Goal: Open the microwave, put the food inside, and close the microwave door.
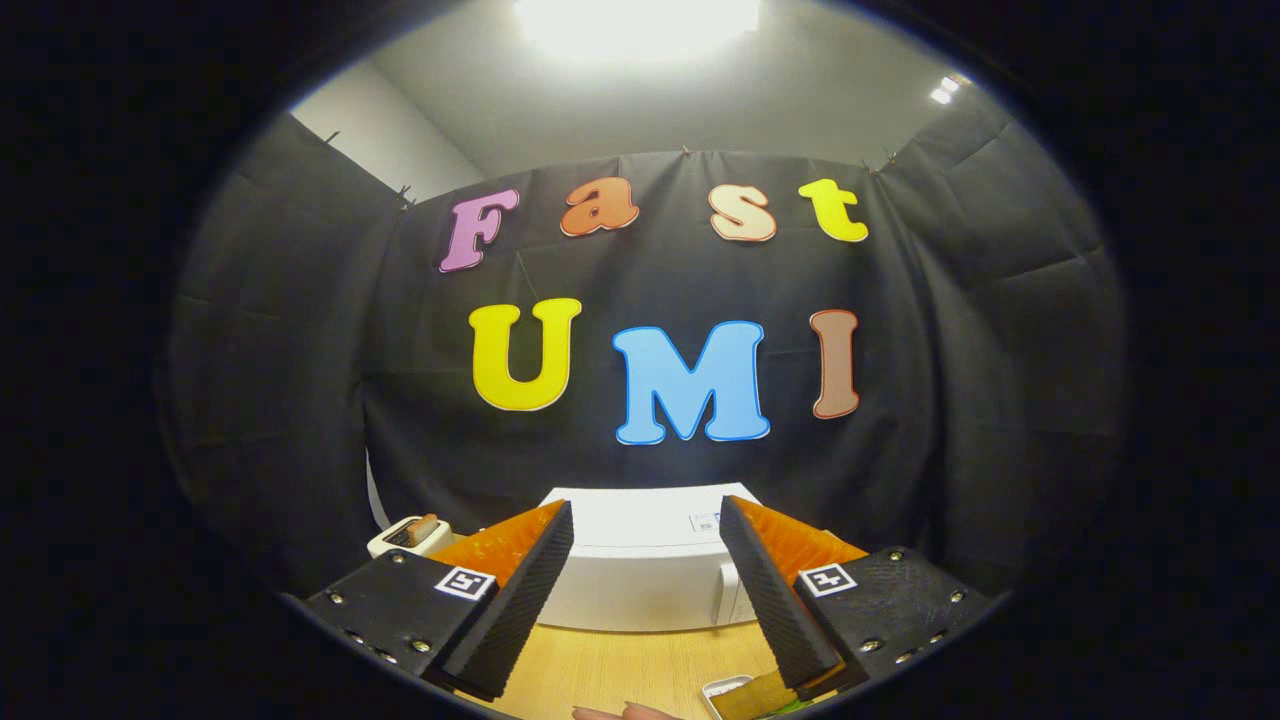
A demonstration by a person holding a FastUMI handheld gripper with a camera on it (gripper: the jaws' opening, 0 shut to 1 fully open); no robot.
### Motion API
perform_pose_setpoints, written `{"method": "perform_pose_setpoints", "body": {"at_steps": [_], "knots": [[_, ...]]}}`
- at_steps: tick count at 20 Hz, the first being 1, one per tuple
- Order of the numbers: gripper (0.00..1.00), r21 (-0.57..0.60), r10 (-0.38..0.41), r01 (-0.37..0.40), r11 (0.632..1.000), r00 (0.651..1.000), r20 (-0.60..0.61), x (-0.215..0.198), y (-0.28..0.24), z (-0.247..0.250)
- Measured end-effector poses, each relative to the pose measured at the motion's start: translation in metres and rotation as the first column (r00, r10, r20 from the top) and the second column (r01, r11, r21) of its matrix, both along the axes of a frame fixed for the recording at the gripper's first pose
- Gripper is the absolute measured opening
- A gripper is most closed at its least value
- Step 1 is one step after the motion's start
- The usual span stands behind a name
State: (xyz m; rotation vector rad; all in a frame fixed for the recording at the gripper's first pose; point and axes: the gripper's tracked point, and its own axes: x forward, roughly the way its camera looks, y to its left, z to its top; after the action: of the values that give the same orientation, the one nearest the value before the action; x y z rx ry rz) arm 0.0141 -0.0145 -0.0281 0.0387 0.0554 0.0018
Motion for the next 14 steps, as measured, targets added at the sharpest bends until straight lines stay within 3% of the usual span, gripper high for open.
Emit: {"method": "perform_pose_setpoints", "body": {"at_steps": [11, 14], "knots": [[0.95, -0.021, 0.032, -0.032, 0.999, 0.999, -0.017, 0.021, 0.002, -0.040], [0.95, -0.036, 0.007, -0.008, 0.999, 1.000, -0.017, 0.035, -0.011, -0.061]]}}
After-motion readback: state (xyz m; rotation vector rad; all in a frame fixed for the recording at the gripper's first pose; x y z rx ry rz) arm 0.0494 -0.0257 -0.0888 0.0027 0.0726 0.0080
